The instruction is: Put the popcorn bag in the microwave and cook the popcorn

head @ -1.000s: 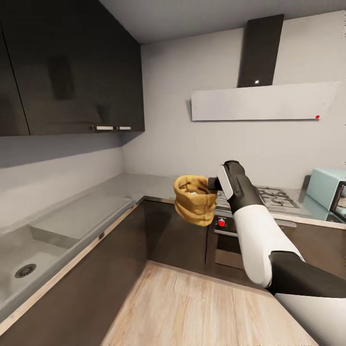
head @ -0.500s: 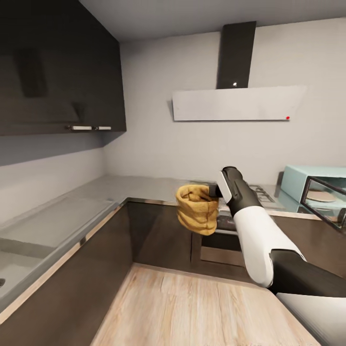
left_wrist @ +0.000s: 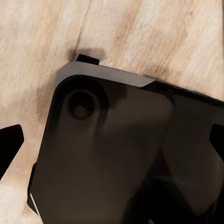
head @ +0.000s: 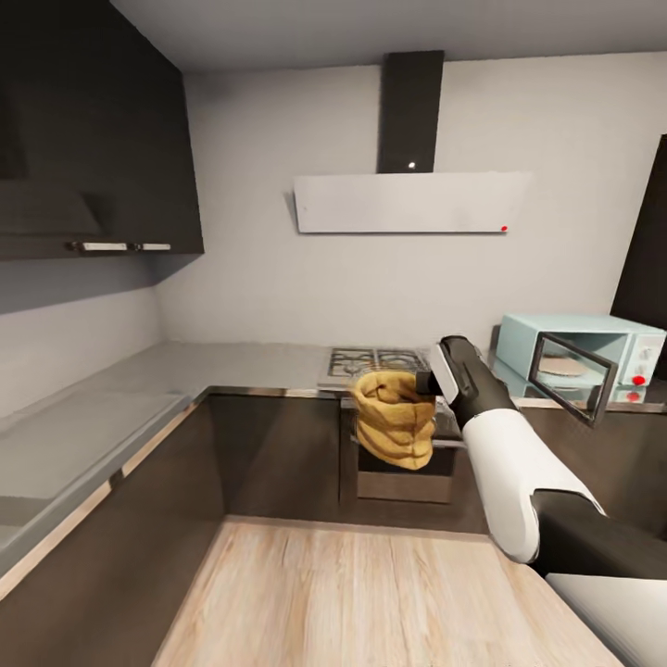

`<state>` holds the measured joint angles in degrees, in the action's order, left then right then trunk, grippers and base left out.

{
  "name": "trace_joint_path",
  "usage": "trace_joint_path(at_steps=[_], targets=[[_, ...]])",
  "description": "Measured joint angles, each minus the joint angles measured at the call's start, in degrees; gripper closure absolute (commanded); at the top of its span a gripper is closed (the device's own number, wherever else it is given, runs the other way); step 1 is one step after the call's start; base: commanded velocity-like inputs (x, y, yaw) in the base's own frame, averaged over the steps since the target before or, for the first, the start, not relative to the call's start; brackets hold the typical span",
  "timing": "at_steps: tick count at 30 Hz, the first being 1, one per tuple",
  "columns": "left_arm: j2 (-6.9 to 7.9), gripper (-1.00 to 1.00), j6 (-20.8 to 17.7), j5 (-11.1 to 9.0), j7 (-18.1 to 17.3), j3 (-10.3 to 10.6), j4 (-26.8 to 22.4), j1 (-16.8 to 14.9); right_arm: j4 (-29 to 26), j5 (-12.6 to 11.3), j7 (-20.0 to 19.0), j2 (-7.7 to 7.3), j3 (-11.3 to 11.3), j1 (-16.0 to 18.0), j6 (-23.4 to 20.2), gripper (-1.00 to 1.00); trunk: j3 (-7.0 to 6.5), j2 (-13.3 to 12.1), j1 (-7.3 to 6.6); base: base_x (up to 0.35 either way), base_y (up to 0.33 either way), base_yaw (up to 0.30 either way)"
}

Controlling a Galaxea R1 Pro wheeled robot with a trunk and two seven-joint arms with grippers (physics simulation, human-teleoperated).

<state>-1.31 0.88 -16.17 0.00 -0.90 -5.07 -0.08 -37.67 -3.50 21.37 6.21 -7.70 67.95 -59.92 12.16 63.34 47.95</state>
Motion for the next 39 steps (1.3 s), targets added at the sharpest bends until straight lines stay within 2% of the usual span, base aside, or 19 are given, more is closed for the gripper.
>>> trace_joint_path(at_steps=[5, 12, 31, 39], targets=[[0.0, -1.0, 0.0, 0.0, 0.0, 0.0, 0.0, 0.0, 0.0, 0.02, -0.14, -0.7, -0.01, -0.25, -0.01, 1.0, 0.0, 0.0, 0.0, 0.0, 0.0, -0.246], [0.06, -1.0, 0.0, 0.0, 0.0, 0.0, 0.0, 0.0, -0.04, -0.22, -0.33, -1.17, 0.0, -2.85, 0.0, 1.0, 0.0, 0.0, 0.0, 0.0, 0.0, -0.246], [0.09, -1.0, 0.0, 0.0, 0.0, 0.0, 0.0, 0.0, -0.13, -0.14, -0.17, -1.01, 0.0, -2.96, 0.0, 1.0, -0.34, 0.0, 0.0, 0.0, 0.0, -0.246], [0.07, -1.0, 0.0, 0.0, 0.0, 0.0, 0.0, 0.0, -0.17, 0.03, -0.18, -1.38, -0.08, -2.96, 0.0, 1.0, -0.6, 0.0, 0.0, 0.0, 0.0, -0.246]])
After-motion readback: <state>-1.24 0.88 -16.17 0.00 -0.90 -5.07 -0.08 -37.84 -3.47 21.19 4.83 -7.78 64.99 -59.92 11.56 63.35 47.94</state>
